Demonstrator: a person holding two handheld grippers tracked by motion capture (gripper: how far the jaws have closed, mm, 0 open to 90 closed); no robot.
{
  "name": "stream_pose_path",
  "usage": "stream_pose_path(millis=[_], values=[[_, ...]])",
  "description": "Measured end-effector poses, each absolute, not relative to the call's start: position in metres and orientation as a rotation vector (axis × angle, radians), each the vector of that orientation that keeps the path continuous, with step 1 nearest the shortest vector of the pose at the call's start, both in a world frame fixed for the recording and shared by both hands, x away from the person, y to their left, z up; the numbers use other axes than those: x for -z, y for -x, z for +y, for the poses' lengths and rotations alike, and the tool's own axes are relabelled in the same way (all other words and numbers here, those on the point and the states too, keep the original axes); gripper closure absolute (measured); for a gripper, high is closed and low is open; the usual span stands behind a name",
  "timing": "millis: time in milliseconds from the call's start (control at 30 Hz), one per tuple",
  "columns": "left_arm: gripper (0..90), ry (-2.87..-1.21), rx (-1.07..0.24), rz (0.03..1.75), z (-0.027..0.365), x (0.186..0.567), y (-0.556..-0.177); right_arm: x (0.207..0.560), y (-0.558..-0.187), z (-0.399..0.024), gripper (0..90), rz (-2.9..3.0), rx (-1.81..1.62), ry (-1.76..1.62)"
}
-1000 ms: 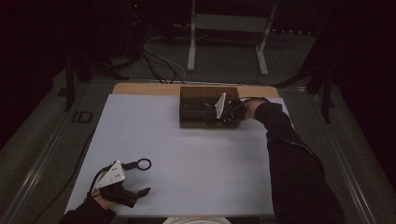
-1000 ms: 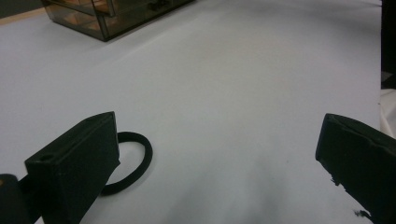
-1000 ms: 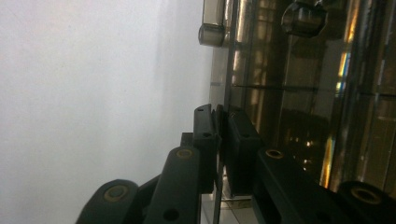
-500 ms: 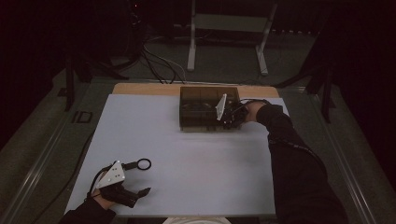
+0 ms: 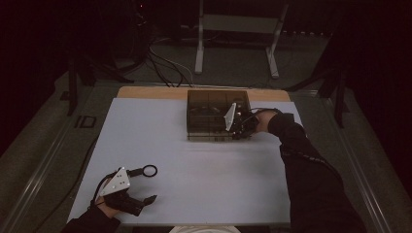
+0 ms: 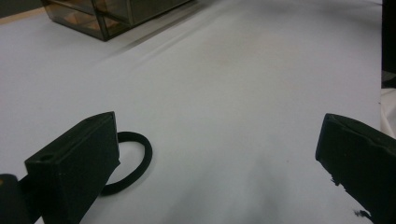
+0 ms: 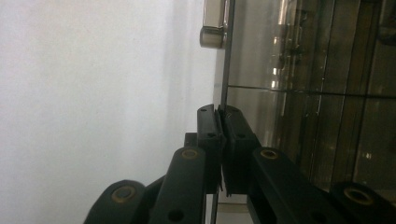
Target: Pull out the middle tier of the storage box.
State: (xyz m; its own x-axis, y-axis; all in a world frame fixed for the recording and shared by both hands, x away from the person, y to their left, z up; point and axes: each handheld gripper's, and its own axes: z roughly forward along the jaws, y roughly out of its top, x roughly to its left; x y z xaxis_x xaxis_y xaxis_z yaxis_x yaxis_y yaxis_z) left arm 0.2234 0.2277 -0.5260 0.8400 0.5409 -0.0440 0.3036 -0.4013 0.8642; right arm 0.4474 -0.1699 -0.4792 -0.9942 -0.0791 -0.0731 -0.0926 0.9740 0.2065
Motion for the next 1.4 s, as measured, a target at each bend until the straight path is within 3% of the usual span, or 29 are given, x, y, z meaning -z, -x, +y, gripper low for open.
stream_pose_path(millis=[900, 1400], values=[[1.0, -2.019, -0.301, 0.622, 0.227, 0.526, -0.223, 0.482, -0.433, -0.175, 87.9, 3.042, -0.363, 0.123], [1.0, -2.020, -0.301, 0.621, 0.227, 0.526, -0.223, 0.467, -0.433, -0.183, 81.9, 3.011, -0.511, 0.031]])
